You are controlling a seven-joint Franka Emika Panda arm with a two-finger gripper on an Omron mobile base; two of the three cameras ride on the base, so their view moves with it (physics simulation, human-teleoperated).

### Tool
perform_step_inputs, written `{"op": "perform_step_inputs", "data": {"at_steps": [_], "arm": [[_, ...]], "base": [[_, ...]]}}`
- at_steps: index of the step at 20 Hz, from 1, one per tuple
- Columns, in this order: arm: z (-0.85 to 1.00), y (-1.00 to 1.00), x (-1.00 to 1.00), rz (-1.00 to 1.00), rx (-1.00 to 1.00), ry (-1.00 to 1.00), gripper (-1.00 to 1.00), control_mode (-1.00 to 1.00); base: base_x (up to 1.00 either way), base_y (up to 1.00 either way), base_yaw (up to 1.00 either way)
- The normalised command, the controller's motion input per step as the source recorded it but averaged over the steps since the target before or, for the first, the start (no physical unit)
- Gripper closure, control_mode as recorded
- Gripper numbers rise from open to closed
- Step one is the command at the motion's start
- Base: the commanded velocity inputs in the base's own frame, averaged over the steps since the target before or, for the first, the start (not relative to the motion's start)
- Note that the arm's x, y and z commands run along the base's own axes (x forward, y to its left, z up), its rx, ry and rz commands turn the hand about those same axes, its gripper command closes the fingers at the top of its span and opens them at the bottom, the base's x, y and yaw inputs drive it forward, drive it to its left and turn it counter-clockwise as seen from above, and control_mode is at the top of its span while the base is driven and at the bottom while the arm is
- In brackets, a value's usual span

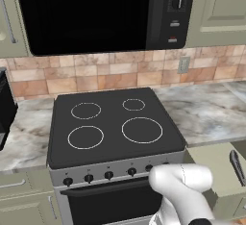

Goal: Take the tongs from the drawer on the right and place them on the dining counter next to the tray containing the kebab skewer.

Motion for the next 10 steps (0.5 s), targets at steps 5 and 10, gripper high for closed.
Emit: {"op": "perform_step_inputs", "data": {"at_steps": [5,10], "arm": [[0.00,0.00,0.63,0.00,-0.10,0.31,-1.00,-1.00],[-0.13,0.00,0.69,0.00,-0.05,0.30,-1.00,-1.00]], "base": [[0.00,0.00,0.00],[0.00,0.00,0.00]]}}
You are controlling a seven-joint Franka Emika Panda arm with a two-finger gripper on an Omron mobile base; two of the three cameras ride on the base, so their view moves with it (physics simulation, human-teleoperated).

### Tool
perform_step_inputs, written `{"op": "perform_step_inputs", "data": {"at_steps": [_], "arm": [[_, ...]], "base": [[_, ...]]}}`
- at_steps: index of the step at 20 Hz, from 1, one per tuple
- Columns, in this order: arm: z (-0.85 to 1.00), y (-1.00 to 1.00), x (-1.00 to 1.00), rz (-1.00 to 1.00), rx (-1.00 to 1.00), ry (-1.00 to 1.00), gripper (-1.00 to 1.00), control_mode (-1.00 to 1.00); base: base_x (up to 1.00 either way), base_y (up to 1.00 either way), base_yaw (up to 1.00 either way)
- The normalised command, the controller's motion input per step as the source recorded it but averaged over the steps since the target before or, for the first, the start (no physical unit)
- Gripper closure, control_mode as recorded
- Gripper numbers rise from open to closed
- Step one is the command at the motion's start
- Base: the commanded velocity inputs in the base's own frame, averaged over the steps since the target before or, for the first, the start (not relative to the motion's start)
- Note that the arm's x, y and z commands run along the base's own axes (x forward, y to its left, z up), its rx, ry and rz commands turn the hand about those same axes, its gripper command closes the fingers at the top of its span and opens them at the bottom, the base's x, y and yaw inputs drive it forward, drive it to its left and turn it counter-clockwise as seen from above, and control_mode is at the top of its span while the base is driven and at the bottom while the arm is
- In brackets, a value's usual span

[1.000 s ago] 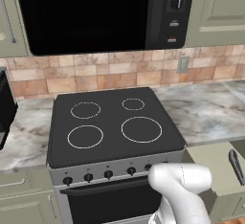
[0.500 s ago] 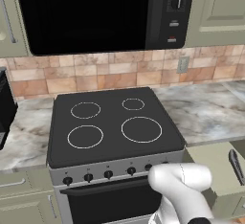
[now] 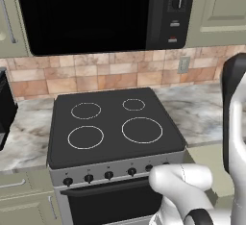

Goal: Take the tongs from the drawer on the right and place them on the dining counter next to the tray containing the kebab skewer.

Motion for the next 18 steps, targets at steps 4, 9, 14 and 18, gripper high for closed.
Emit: {"op": "perform_step_inputs", "data": {"at_steps": [4,9,14,18], "arm": [[-0.35,0.00,0.59,0.00,0.00,0.13,-1.00,-1.00],[-0.52,0.00,0.43,0.02,0.00,0.05,-1.00,-1.00],[-0.46,-0.04,0.30,0.01,0.06,0.00,-1.00,-1.00],[-0.46,-0.13,0.19,0.01,0.08,0.00,-1.00,-1.00]], "base": [[0.00,0.00,0.00],[0.00,0.00,0.00],[0.00,0.00,0.00],[0.00,0.00,0.00]]}}
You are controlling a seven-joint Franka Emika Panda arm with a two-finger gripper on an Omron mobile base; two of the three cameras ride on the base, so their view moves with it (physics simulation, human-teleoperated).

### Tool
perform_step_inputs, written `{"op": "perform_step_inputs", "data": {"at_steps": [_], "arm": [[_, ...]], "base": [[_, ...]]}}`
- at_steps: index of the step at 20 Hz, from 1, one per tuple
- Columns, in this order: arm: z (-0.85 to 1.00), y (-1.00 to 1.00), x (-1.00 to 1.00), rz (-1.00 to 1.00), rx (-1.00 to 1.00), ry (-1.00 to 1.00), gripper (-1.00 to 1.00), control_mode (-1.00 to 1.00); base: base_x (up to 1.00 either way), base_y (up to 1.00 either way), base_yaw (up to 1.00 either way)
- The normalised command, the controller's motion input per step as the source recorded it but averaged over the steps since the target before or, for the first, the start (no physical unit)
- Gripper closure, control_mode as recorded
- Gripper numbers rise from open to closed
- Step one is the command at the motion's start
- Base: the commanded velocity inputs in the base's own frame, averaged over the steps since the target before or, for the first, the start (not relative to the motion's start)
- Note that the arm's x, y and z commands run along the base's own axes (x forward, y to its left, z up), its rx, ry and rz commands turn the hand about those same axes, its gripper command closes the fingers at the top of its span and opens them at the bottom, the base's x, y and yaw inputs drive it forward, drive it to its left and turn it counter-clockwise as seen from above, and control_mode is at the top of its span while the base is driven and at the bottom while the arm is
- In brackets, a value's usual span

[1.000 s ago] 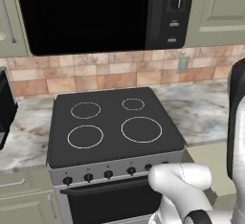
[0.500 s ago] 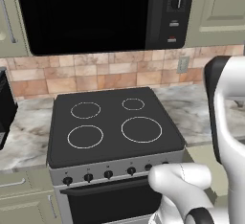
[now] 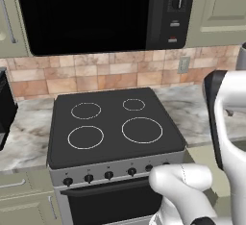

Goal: Take the tongs from the drawer on the right and place them on the dining counter next to the tray containing the kebab skewer.

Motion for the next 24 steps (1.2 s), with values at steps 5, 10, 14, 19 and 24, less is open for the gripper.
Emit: {"op": "perform_step_inputs", "data": {"at_steps": [5,10,14,19,24], "arm": [[-0.26,-0.30,0.00,0.02,0.10,0.00,-1.00,-1.00],[-0.14,-0.37,0.00,0.01,0.04,0.05,-1.00,-1.00],[-0.03,-0.37,0.00,0.01,0.00,0.18,-1.00,-1.00],[-0.23,-0.36,0.00,0.00,0.00,0.26,-1.00,-1.00],[-0.55,-0.33,0.00,0.00,0.08,0.20,-1.00,-1.00]], "base": [[0.00,0.00,0.00],[0.00,0.00,0.00],[0.00,0.00,0.00],[0.00,0.00,0.00],[0.00,0.00,0.00]]}}
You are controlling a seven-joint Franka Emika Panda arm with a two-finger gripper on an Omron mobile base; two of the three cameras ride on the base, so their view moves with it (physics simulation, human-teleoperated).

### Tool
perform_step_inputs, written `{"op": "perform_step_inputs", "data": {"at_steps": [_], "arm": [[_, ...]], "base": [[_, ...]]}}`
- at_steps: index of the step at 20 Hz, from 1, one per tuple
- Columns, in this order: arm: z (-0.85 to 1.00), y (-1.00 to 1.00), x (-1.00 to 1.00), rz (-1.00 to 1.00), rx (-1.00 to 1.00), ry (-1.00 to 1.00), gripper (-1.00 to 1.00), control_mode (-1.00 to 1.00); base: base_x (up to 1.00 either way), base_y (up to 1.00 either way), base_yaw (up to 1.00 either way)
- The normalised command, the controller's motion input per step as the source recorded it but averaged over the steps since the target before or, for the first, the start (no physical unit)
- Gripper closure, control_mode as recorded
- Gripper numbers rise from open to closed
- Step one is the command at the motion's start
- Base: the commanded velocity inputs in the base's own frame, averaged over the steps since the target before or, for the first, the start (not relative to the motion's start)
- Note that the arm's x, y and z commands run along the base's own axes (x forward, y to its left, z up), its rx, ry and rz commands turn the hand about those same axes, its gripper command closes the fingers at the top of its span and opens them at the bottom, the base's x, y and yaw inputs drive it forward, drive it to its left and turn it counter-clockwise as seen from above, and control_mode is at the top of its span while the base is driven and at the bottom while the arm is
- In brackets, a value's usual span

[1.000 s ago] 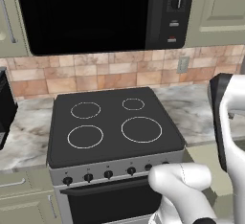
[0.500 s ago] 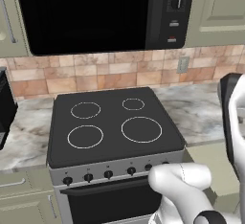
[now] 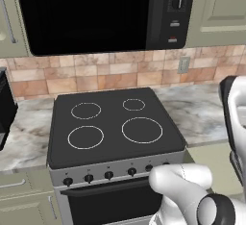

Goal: Take the tongs from the drawer on the right and place them on the dining counter next to the tray containing the kebab skewer.

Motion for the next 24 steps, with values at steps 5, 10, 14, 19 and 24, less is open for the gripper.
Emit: {"op": "perform_step_inputs", "data": {"at_steps": [5,10,14,19,24], "arm": [[-0.34,-0.13,0.00,0.00,0.04,0.00,-1.00,-1.00],[-0.14,-0.06,0.00,0.01,0.00,-0.10,-1.00,-1.00],[-0.25,-0.05,0.00,0.03,0.00,-0.15,-1.00,-1.00],[-0.17,-0.01,0.00,0.06,0.00,-0.14,-1.00,-1.00],[-0.07,-0.04,0.00,0.07,0.00,-0.06,-1.00,-1.00]], "base": [[0.00,0.00,0.00],[0.00,0.00,0.00],[0.00,0.00,0.00],[0.00,0.00,0.00],[0.00,0.00,0.00]]}}
